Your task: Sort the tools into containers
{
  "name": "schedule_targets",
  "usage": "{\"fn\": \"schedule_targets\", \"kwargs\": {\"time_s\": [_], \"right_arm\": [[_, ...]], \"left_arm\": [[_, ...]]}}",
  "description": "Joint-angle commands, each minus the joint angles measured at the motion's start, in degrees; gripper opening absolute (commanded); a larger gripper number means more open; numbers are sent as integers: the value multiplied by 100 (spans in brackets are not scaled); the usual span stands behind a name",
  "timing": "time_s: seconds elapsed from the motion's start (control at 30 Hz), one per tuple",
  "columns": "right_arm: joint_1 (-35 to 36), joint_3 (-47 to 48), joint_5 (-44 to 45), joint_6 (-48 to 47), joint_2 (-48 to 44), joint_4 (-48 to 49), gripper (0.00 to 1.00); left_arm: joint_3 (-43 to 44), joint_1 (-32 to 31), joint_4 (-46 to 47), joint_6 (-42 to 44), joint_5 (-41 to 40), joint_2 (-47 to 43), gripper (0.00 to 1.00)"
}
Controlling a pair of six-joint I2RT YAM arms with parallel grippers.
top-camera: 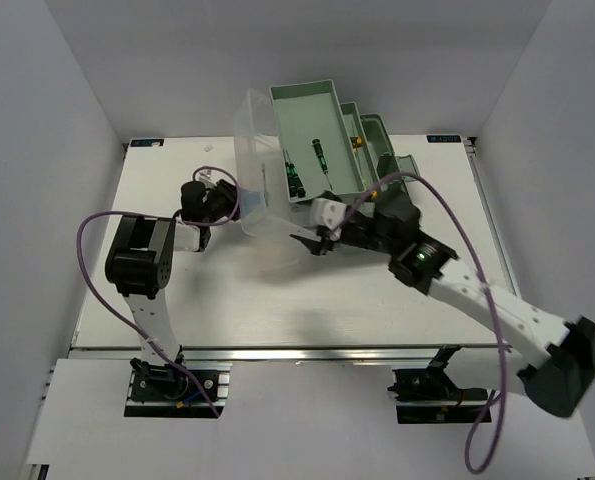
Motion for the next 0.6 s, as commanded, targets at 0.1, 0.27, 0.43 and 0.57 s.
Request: {"fn": "schedule_targets", "kwargs": {"time_s": [0.1, 0.27, 0.43, 0.57], "right_arm": [[-635, -732, 1723, 1147, -926, 1979, 41], [-3228, 1235, 2185, 3865, 347, -84, 0], [-4989, 1599, 1883, 3527, 1763, -1165, 0], [-5385, 1731, 1428, 2841, 2554, -1870, 0]], "left_arm": [[448, -56, 654, -237, 408, -111, 31], [746, -47, 558, -228, 487, -163, 32], [1089, -56, 462, -254, 584, -181, 32], [1406, -73, 277, -245, 601, -269, 32]]}}
